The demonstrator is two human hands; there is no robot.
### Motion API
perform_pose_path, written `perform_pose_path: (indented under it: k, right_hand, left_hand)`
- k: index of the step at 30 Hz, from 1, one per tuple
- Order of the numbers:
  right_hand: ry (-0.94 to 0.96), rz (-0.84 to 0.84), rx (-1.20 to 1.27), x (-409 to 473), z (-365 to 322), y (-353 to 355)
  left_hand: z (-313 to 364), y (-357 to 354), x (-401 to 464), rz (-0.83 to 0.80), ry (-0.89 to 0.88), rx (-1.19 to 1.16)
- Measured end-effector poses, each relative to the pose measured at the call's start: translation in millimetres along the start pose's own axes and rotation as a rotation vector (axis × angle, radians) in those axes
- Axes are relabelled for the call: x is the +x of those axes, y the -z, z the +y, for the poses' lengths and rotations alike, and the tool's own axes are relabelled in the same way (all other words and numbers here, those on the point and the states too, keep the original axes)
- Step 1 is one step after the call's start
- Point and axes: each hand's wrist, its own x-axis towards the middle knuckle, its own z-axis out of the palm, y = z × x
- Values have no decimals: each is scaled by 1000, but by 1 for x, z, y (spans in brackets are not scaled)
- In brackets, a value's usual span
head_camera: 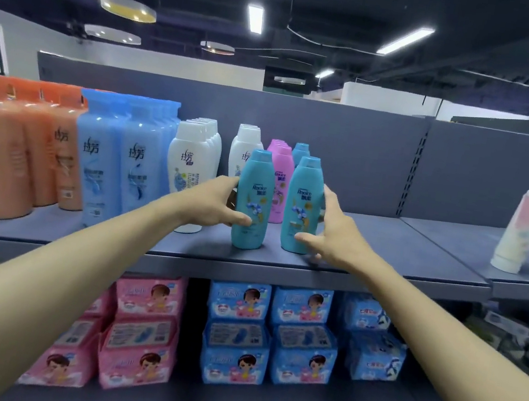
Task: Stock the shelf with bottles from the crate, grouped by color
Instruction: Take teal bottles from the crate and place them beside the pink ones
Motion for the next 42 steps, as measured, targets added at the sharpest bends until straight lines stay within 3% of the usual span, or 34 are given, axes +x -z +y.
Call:
perform_pose_path:
  k: [21,42]
  right_hand:
    - [-142,39,-12,96,70,-7]
    - [-133,7,-57,168,94,-24]
  left_hand:
    - [-12,-19,49,33,-39,48]
    - [-14,-28,64,86,3,25]
